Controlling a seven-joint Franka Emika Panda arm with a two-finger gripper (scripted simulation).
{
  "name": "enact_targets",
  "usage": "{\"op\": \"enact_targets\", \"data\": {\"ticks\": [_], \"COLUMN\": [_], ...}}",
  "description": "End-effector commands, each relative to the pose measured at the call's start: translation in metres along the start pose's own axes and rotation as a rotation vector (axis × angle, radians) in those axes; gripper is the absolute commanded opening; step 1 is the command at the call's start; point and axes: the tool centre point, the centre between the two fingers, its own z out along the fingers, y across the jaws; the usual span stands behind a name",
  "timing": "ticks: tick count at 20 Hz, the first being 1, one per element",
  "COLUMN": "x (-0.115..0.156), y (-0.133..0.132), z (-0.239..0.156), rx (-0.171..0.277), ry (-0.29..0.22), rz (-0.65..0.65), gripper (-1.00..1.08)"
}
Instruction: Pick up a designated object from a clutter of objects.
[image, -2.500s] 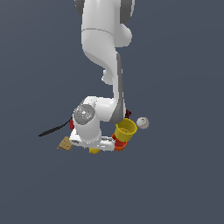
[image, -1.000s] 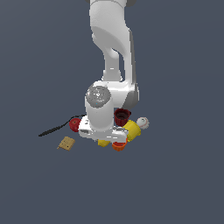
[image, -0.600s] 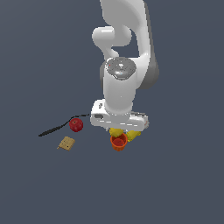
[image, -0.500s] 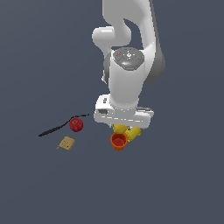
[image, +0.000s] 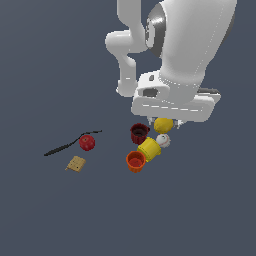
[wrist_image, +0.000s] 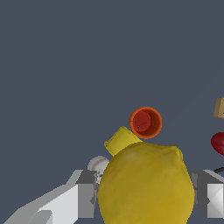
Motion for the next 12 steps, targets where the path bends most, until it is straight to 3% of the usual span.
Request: {"op": "enact_targets", "data": {"ticks": [1, 12], "x": [-0.006, -0.023], "y": [-0.018, -0.079], "z": [-0.026, -0.112], "rx": [0.0, 0.001], "ry": [-0.001, -0.004], "rz": [0.0, 0.0], "gripper": [-1.0, -1.0]}}
